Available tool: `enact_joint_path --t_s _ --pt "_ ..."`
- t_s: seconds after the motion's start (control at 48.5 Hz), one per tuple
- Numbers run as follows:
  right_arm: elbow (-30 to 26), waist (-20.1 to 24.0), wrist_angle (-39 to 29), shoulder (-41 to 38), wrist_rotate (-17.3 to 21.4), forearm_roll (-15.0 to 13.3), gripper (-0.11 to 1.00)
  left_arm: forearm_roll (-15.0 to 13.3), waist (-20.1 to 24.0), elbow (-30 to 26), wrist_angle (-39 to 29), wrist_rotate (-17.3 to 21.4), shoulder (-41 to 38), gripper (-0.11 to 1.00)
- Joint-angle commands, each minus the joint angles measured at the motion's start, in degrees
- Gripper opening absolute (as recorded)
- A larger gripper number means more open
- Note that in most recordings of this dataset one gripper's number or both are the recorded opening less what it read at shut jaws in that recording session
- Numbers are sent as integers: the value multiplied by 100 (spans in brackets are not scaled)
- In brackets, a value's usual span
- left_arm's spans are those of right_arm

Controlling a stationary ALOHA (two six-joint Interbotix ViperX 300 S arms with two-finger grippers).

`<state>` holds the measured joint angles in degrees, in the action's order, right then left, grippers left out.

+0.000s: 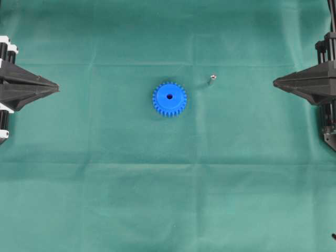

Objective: Insert the shaft placed at a random location into the center hole of the medium gear at another random location.
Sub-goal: 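Move the right gripper open toward the silver shaft beside the gear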

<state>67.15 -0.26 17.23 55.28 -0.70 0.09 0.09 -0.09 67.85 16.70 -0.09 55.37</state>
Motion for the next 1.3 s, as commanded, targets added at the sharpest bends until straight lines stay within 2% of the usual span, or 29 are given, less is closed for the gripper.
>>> enact_joint_path --t_s 0.0,0.33,0.557,0.619,0.681,0.846,0.928,0.969,1.052,1.279 --pt "-88 -18 -26 -18 44 0 1 44 18 -202 -26 -26 -35 0" --pt "-149 -334 -141 -316 88 9 1 53 18 -211 -79 -9 -26 0" --pt "-97 -589 -9 -976 97 62 2 53 79 -220 -176 -18 0 0" --pt "-88 -712 53 -1204 97 79 9 53 105 -211 -176 -18 0 0" --pt "-88 -888 88 -1494 88 79 21 53 132 -211 -176 -18 0 0" --pt "-105 -1151 229 -2312 26 44 70 53 141 -202 -176 -26 -9 0" --pt "-114 -1222 422 -2751 26 35 89 53 141 -211 -176 -26 -9 0" --pt "-123 -1248 527 -2962 18 35 91 53 149 -202 -176 -26 -9 0" --pt "-123 -1327 773 -3375 18 35 86 53 149 -202 -176 -18 -9 0" --pt "-132 -1556 1477 -4412 18 53 87 53 149 -202 -176 -26 -35 0"
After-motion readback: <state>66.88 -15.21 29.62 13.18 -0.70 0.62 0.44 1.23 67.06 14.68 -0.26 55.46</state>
